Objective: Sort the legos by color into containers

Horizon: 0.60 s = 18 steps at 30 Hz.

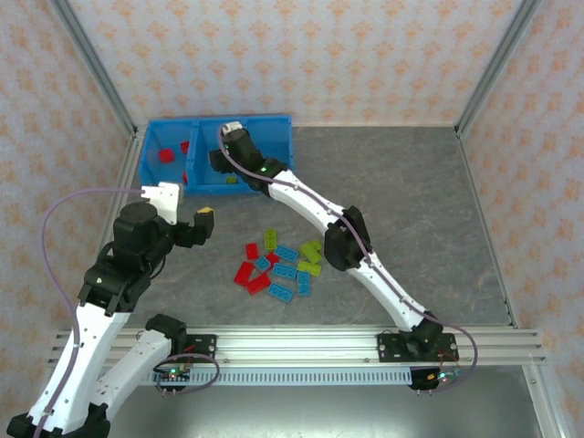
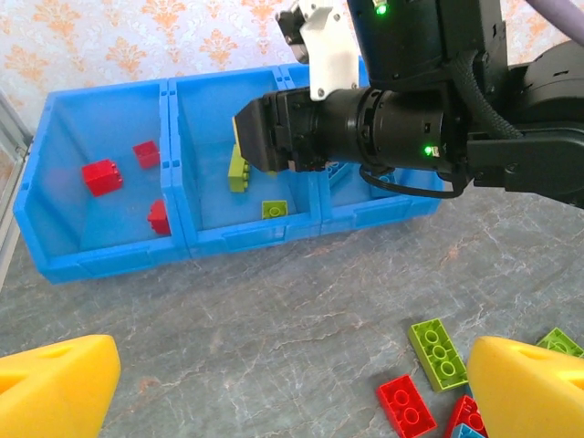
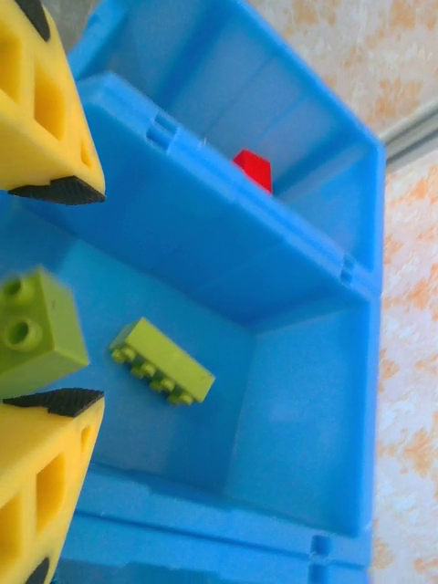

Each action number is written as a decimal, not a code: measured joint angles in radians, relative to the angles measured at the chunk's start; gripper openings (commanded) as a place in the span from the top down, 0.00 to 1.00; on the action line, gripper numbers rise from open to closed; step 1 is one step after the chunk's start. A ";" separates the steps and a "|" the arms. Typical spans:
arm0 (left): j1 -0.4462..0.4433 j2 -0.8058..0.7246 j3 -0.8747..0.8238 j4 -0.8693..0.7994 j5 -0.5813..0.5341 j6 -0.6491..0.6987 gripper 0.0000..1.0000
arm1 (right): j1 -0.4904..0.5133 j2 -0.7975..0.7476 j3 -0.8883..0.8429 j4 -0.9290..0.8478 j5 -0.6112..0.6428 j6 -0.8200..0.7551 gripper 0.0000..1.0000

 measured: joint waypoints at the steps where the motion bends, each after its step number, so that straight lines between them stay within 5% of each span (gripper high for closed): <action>1: 0.004 -0.001 -0.002 0.003 0.000 0.000 0.02 | -0.005 0.000 0.000 -0.015 -0.003 0.001 0.38; 8: 0.015 -0.021 -0.016 0.021 -0.004 0.000 0.03 | -0.003 -0.157 -0.146 -0.113 -0.076 0.010 0.30; 18: 0.015 0.047 -0.002 0.015 -0.007 -0.057 0.00 | 0.007 -0.894 -0.727 -0.263 -0.191 0.029 0.18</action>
